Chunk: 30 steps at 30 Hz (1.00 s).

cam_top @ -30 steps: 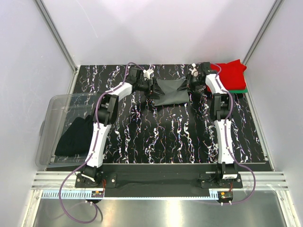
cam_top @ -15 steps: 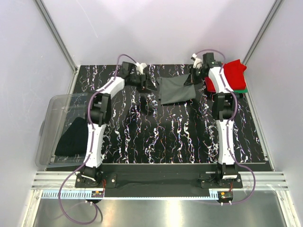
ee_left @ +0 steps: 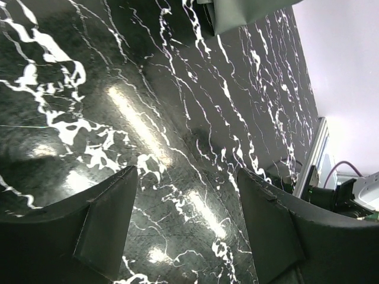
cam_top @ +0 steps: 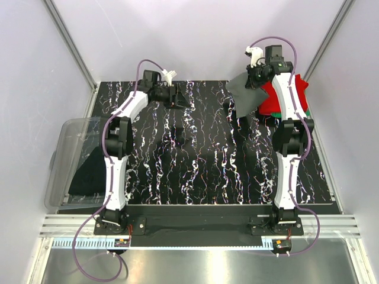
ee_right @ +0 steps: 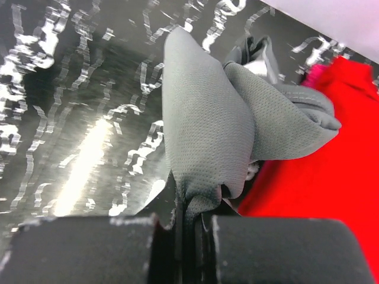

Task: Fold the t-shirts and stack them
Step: Neatly place the folded tshirt to the corner

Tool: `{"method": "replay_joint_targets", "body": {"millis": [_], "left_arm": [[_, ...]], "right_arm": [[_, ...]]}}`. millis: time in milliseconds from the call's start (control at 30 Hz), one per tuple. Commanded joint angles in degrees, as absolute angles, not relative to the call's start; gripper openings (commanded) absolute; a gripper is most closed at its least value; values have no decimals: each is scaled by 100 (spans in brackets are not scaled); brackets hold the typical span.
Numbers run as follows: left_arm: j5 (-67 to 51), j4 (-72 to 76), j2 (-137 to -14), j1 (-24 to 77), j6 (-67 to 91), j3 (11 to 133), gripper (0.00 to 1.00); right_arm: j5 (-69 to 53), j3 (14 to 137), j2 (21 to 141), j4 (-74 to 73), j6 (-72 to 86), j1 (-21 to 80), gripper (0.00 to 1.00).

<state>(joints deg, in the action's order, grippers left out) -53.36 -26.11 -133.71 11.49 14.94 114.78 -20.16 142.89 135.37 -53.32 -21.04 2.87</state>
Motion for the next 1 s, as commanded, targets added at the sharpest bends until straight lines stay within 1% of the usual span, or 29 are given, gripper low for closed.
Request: {"method": "replay_joint_targets", "body": {"millis": [0,433,467,733,967], "left_arm": [[-5353,-2540,-12955,1195,1389,11655,72],[-5379,-2496,-12885,1292,1450,11628,72],[-5379,-2487,-12885,1301,1459,11637,72],[-5370,-2443,-12894,1433,1503,11716,72],[-5379,-2435,-12867,1485,1512,11681,72]], "right_arm": [[-1556,14353,13140,-5379,-2470,264,0],[-1151,14344,12806,-5361,-2400,35,0],[-1125,14344,12780,-5353,-2417,-121,0],[-1002,14344,12533,-5291,-2426,-342,0],[-914,14511,12612,-5221,-2417,-597,0]]}}
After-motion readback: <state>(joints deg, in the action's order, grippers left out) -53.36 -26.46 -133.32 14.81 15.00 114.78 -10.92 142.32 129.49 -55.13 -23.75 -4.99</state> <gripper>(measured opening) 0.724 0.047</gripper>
